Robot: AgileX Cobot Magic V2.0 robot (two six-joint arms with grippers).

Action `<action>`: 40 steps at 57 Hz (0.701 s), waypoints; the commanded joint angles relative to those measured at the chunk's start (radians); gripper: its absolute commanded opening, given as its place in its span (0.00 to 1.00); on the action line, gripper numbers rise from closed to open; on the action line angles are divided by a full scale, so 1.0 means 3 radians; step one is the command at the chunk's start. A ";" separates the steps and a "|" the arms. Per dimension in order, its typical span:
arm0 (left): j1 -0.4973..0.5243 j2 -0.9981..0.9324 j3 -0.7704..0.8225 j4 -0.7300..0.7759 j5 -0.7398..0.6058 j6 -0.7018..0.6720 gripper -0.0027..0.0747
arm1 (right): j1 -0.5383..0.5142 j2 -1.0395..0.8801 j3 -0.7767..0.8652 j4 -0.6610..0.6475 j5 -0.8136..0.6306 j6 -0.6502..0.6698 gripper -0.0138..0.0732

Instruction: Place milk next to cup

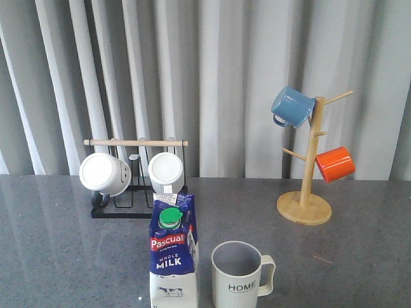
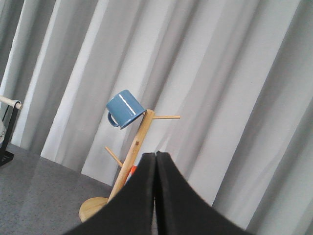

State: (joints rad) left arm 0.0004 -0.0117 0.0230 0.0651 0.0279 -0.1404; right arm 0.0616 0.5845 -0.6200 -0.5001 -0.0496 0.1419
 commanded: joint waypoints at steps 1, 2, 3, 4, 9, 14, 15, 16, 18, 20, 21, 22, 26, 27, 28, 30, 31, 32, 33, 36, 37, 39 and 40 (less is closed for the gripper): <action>0.0004 -0.0041 -0.0073 -0.0006 -0.0219 -0.0033 0.03 | -0.0021 0.0013 -0.0102 -0.0015 -0.0204 0.0012 0.15; 0.0004 -0.0041 -0.0073 -0.0006 -0.0219 -0.0033 0.03 | -0.0021 0.0013 -0.0102 -0.0015 -0.0204 0.0012 0.15; 0.0004 -0.0041 -0.0073 -0.0006 -0.0219 -0.0033 0.03 | -0.0021 0.0013 -0.0102 -0.0015 -0.0204 0.0012 0.15; 0.0004 -0.0041 -0.0073 -0.0006 -0.0219 -0.0033 0.03 | -0.0021 0.0013 -0.0102 -0.0015 -0.0204 0.0012 0.15; 0.0004 -0.0041 -0.0073 -0.0006 -0.0219 -0.0033 0.03 | -0.0021 0.0013 -0.0102 -0.0015 -0.0204 0.0012 0.15; 0.0004 -0.0041 -0.0073 -0.0006 -0.0219 -0.0033 0.03 | -0.0021 0.0013 -0.0102 -0.0015 -0.0204 0.0012 0.15; 0.0004 -0.0041 -0.0073 -0.0006 -0.0219 -0.0033 0.03 | -0.0021 0.0013 -0.0102 -0.0015 -0.0204 0.0012 0.15; 0.0004 -0.0041 -0.0073 -0.0006 -0.0219 -0.0033 0.03 | -0.0021 0.0013 -0.0102 -0.0015 -0.0204 0.0012 0.15; 0.0004 -0.0041 -0.0073 -0.0006 -0.0219 -0.0033 0.03 | -0.0021 0.0013 -0.0102 -0.0015 -0.0204 0.0012 0.15; 0.0004 -0.0041 -0.0073 -0.0006 -0.0219 -0.0033 0.03 | -0.0021 0.0013 -0.0102 -0.0015 -0.0204 0.0012 0.15; 0.0004 -0.0041 -0.0073 -0.0006 -0.0219 -0.0033 0.03 | -0.0021 0.0013 -0.0102 -0.0015 -0.0204 0.0012 0.15; 0.0004 -0.0041 -0.0073 -0.0006 -0.0219 -0.0033 0.03 | -0.0021 0.0013 -0.0102 -0.0015 -0.0204 0.0012 0.15; 0.0004 -0.0041 -0.0073 -0.0006 -0.0219 -0.0033 0.03 | -0.0021 0.0013 -0.0102 -0.0015 -0.0204 0.0012 0.15; 0.0004 -0.0041 -0.0073 -0.0006 -0.0219 -0.0033 0.03 | -0.0021 0.0013 -0.0102 -0.0015 -0.0204 0.0012 0.15; 0.0004 -0.0041 -0.0073 -0.0006 -0.0219 -0.0033 0.03 | -0.0021 0.0013 -0.0102 -0.0015 -0.0197 0.0006 0.15; 0.0004 -0.0041 -0.0073 -0.0006 -0.0219 -0.0033 0.03 | -0.0021 0.0009 -0.0102 -0.0013 -0.0197 0.0006 0.15; 0.0004 -0.0041 -0.0073 -0.0006 -0.0219 -0.0033 0.03 | -0.0021 0.0004 -0.0098 0.0001 -0.0196 0.0009 0.15; 0.0004 -0.0041 -0.0073 -0.0006 -0.0219 -0.0033 0.03 | -0.0021 -0.0012 -0.0094 0.0043 -0.0200 0.0015 0.15; 0.0004 -0.0041 -0.0073 -0.0006 -0.0219 -0.0033 0.03 | -0.0021 -0.0027 -0.0094 0.0085 -0.0187 0.0019 0.15; 0.0004 -0.0041 -0.0073 -0.0006 -0.0219 -0.0033 0.03 | -0.0021 -0.0111 -0.0077 0.0364 -0.0063 0.0031 0.15; 0.0004 -0.0041 -0.0073 -0.0006 -0.0219 -0.0033 0.03 | -0.0021 -0.0143 -0.0058 0.0474 -0.0024 0.0012 0.15; 0.0004 -0.0041 -0.0073 -0.0006 -0.0219 -0.0033 0.03 | -0.0021 -0.0188 -0.0011 0.0657 0.0043 -0.0071 0.15; 0.0004 -0.0041 -0.0073 -0.0006 -0.0219 -0.0033 0.03 | -0.0021 -0.0206 0.0013 0.0734 0.0053 -0.0123 0.15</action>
State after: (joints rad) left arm 0.0004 -0.0117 0.0230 0.0651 0.0279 -0.1404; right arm 0.0616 0.5509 -0.6118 -0.4003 -0.0166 0.1404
